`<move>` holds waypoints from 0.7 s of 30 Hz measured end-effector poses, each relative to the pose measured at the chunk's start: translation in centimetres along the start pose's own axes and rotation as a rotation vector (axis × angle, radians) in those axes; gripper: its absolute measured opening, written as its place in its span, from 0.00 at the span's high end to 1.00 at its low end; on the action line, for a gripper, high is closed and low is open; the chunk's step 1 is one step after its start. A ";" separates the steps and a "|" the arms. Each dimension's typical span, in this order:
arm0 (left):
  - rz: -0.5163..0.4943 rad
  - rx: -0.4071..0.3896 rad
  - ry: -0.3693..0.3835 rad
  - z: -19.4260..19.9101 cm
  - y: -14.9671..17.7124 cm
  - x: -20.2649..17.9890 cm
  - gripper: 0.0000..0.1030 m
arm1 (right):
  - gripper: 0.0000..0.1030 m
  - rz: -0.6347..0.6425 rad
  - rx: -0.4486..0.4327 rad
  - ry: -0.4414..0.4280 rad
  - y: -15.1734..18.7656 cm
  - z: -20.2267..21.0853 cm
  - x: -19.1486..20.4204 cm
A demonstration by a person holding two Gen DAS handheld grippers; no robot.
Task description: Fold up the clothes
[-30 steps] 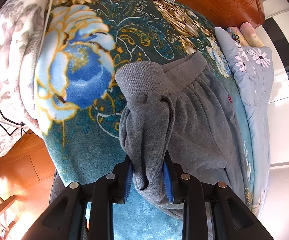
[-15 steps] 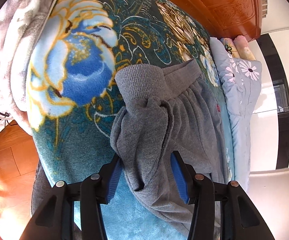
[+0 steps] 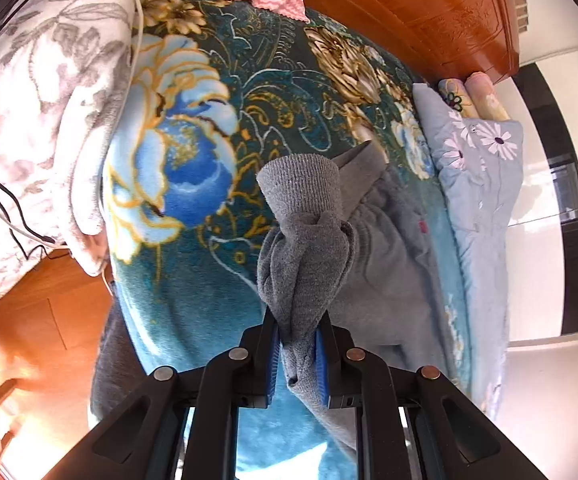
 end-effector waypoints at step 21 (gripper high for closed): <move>-0.073 0.110 -0.124 -18.2 -11.9 -15.8 0.80 | 0.97 -0.066 0.125 0.258 -20.5 -18.0 4.3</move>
Point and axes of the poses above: each gripper's, at about its wrist camera, not at the fingertips, and z roughly against the way its jaws point, x to its left, y to its underside, the point moved 9 cm from there along -z, roughly the way its jaws point, and after that the axes turned 3 degrees about -y, right-handed, at the moved point
